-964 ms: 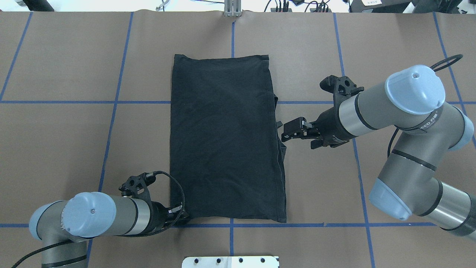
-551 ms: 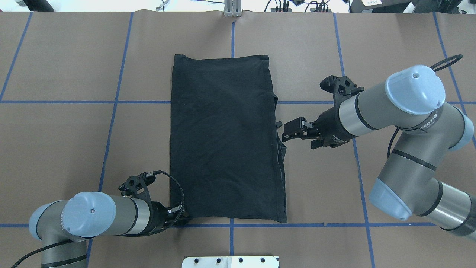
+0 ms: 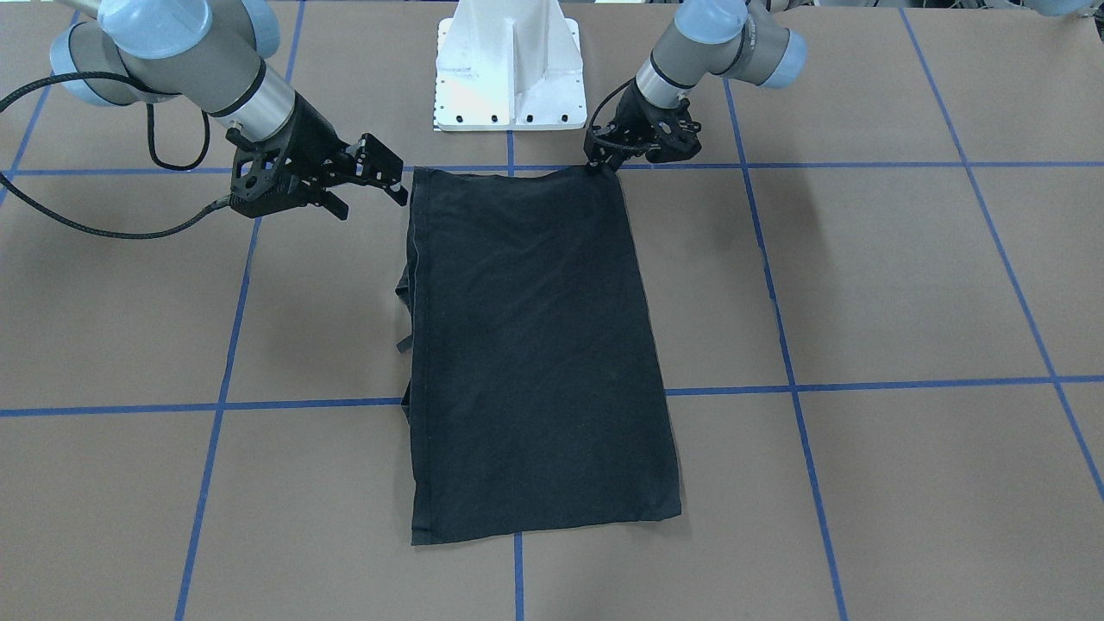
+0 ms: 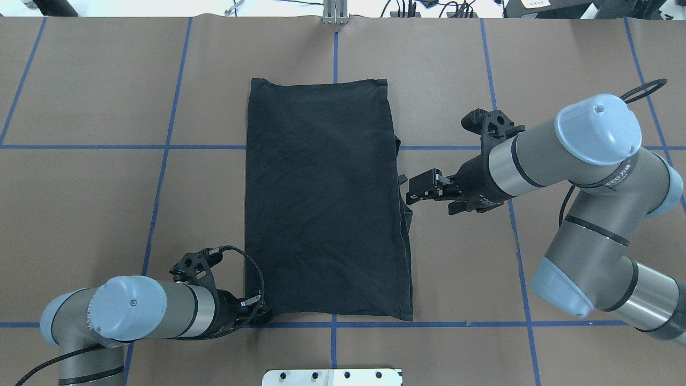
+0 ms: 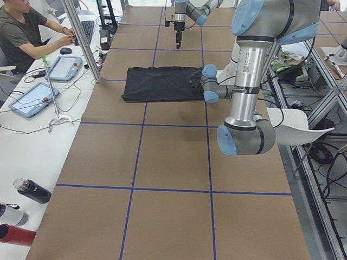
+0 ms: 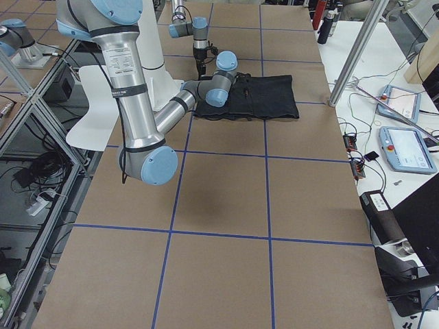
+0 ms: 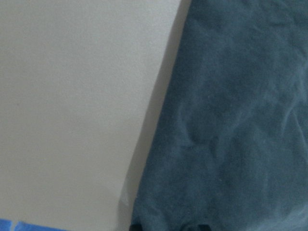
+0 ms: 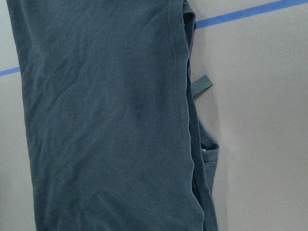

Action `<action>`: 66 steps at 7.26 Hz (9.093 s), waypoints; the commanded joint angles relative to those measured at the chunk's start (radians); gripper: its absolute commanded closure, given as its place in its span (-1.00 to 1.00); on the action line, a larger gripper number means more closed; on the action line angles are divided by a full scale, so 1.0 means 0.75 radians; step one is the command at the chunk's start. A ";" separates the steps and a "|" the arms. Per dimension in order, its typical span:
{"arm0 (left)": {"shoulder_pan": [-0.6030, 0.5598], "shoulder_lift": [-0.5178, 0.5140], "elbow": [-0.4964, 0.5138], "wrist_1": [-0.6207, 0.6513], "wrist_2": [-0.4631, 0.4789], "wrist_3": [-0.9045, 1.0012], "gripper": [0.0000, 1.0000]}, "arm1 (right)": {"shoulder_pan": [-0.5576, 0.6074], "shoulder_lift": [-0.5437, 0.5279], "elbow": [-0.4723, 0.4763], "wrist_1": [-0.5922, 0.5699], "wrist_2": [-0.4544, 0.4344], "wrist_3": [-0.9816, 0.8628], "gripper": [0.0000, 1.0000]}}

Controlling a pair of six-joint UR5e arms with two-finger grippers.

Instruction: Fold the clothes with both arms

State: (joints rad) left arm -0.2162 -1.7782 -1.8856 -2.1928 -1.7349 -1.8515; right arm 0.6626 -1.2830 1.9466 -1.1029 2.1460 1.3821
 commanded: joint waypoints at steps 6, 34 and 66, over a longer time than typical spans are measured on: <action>-0.012 -0.006 -0.040 0.009 -0.008 0.000 1.00 | 0.000 -0.003 0.002 0.000 -0.006 0.004 -1.00; -0.025 -0.004 -0.159 0.017 -0.012 -0.092 1.00 | -0.573 0.117 -0.115 -0.329 -0.546 0.352 -1.00; 0.180 0.007 -0.407 0.267 -0.082 -0.084 1.00 | -0.442 -0.091 0.182 -0.317 0.092 0.362 1.00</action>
State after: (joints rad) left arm -0.0715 -1.7720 -2.1939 -1.9955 -1.7951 -1.9180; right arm 0.2905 -1.3536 2.0918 -1.3401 2.2105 1.6577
